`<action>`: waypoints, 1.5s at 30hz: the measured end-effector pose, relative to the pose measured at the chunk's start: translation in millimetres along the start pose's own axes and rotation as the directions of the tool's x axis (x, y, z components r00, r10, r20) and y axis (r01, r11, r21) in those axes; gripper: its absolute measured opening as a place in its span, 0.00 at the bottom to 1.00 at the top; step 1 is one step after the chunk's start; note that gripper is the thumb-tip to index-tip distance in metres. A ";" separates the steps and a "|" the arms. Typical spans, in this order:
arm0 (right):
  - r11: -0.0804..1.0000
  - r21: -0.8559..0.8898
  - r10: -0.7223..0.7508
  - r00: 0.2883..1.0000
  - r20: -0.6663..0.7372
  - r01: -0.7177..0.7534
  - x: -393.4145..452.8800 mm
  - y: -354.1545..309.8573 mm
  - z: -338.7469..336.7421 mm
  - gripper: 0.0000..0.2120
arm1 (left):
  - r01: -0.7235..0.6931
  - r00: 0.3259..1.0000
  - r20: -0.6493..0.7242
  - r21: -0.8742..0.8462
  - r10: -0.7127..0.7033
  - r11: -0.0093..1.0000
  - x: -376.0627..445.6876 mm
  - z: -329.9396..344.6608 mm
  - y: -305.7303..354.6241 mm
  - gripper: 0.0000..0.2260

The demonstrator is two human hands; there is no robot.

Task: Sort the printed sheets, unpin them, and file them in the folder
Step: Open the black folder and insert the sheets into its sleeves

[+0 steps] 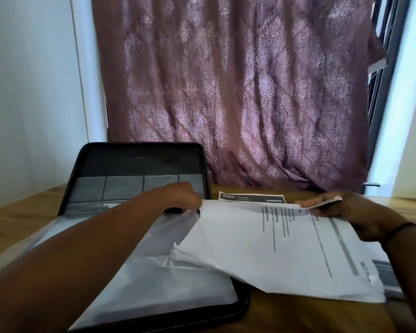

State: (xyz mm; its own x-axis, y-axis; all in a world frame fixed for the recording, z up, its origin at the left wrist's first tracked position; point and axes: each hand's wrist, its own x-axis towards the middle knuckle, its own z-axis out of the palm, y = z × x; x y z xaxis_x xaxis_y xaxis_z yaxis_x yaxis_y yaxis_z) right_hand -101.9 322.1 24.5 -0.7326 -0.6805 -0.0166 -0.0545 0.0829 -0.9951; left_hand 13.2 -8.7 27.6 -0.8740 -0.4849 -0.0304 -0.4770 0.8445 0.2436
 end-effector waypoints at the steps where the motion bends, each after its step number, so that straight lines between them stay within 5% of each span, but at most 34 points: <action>1: 1.000 -0.020 -0.007 1.000 -0.008 0.007 -0.8 -1.3 1.6 0.13 | -0.006 1.000 0.003 -0.015 0.006 1.000 -0.9 -0.9 -0.9 0.09; 8: 0.995 -0.097 -0.020 0.999 -0.040 0.016 -3.6 -3.4 3.5 0.18 | -0.186 0.973 0.119 -0.101 0.198 0.977 -4.6 -19.7 -10.3 0.08; 22: 0.942 -0.298 -0.175 0.984 -0.037 0.157 2.1 -14.9 10.1 0.13 | -0.085 0.975 0.204 -0.039 0.091 0.996 -3.8 -31.3 6.2 0.09; 29: 0.980 -0.080 -0.186 0.982 -0.040 0.183 -1.2 -16.6 33.9 0.18 | -0.067 0.972 0.224 0.010 0.063 0.998 2.2 -35.1 4.6 0.13; 37: 0.989 0.146 0.046 0.992 -0.120 -0.028 -2.4 -15.6 37.1 0.11 | -0.124 0.969 0.209 -0.034 0.128 0.992 -0.1 -37.0 -4.4 0.15; 45: 0.983 0.156 0.121 0.981 -0.150 -0.098 1.8 -8.9 39.8 0.11 | -0.282 0.955 0.171 0.251 0.244 0.926 -16.3 -45.3 -30.7 0.23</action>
State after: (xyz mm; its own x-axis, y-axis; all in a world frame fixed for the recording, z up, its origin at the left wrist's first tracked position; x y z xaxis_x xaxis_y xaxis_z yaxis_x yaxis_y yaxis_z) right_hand -75.8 291.2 29.4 -0.8271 -0.5486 -0.1223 0.1241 0.0341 -0.9917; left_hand 46.3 -37.0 64.5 -0.9666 -0.2178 -0.1353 -0.2185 0.9758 -0.0094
